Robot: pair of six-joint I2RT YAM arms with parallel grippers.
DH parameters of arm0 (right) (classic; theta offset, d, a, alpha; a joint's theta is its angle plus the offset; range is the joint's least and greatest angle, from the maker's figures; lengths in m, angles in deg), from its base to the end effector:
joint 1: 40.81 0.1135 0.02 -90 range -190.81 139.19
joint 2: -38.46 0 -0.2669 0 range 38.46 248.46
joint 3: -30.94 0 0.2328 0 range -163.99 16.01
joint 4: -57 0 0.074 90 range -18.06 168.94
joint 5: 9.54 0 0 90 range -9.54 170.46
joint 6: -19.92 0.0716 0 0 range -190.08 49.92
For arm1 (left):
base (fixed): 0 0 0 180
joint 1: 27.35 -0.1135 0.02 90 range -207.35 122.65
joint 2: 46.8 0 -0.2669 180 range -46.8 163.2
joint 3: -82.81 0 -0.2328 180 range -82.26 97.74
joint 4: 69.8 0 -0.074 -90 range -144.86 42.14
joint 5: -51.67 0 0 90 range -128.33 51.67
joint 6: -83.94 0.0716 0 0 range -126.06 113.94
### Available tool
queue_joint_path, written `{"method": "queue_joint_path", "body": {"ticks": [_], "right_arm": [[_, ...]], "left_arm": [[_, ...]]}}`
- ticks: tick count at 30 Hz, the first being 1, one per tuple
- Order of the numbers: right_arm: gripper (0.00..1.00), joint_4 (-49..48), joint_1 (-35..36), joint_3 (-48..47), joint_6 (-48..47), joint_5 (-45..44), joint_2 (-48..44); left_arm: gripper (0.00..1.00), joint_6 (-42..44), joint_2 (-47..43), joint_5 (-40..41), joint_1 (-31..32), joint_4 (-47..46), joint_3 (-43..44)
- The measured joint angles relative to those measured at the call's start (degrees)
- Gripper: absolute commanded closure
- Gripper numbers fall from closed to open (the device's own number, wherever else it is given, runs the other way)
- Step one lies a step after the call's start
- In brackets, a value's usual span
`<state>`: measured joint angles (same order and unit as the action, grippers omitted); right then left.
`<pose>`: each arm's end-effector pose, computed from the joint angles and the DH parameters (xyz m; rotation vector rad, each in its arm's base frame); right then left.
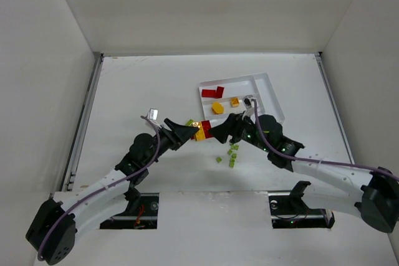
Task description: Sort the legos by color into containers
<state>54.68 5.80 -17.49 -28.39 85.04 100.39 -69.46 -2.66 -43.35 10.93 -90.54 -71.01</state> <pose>0.1768 0.1953 0.2665 -0.1457 1.9185 1.1558 0.1492 -0.1258 0.2346 -0.2962 1.6928 -1.4448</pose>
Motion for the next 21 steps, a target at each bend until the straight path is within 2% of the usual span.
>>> {"method": "queue_joint_path", "body": {"ticks": [5,9,14,17,21], "right_arm": [[0.10,5.5,3.7,-0.2,-8.2,-3.0,-5.6],[0.02,10.4,8.3,-0.2,-13.7,-4.4,-9.6],[0.00,14.4,17.1,-0.2,-20.5,-7.5,-13.9],[0.00,16.3,22.6,-0.2,-24.8,-10.1,-15.0],[0.00,17.7,25.2,-0.2,-28.9,-11.7,-13.6]], "left_arm": [[0.71,-2.4,0.0,-7.2,-1.2,7.0,4.7],[0.72,-2.9,0.9,-15.4,-3.0,11.4,5.3],[0.73,-3.1,0.9,-25.6,-8.6,15.6,3.7],[0.73,-3.1,-0.7,-28.6,-11.5,17.6,2.4],[0.73,-3.0,-1.0,-30.9,-10.3,18.0,2.4]]}}
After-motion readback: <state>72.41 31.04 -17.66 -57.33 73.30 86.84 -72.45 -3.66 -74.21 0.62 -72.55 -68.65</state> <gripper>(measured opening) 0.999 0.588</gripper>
